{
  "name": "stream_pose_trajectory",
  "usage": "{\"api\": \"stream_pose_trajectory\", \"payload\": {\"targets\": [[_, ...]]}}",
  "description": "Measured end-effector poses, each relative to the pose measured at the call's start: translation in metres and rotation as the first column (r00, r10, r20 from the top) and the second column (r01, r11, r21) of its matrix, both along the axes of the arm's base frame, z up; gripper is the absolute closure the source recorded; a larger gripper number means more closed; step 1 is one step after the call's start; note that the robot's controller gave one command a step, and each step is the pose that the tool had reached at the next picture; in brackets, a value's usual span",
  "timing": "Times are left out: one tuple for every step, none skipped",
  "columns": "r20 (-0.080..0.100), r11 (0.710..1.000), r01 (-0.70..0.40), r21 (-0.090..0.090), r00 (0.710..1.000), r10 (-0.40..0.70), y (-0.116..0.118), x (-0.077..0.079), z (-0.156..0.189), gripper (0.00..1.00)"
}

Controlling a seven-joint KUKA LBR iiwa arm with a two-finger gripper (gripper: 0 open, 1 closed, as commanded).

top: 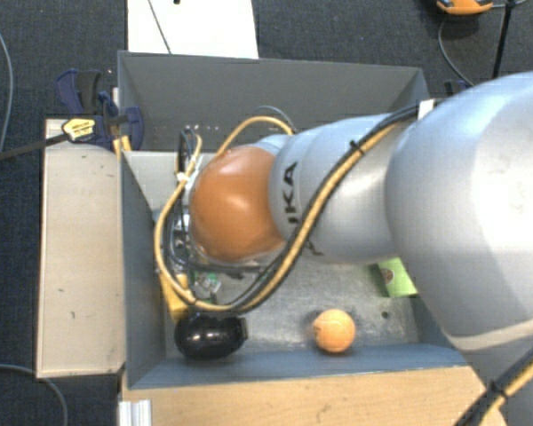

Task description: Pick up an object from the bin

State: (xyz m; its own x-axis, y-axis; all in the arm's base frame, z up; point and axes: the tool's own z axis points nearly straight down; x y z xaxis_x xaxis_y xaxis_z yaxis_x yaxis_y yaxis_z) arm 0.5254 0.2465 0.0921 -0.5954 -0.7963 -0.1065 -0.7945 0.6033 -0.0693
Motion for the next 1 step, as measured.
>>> {"api": "stream_pose_trajectory", "payload": {"targets": [[-0.014, 1.0, 0.005, -0.001, 1.0, -0.005, -0.0008, 0.0042, -0.0022, 1.0]]}}
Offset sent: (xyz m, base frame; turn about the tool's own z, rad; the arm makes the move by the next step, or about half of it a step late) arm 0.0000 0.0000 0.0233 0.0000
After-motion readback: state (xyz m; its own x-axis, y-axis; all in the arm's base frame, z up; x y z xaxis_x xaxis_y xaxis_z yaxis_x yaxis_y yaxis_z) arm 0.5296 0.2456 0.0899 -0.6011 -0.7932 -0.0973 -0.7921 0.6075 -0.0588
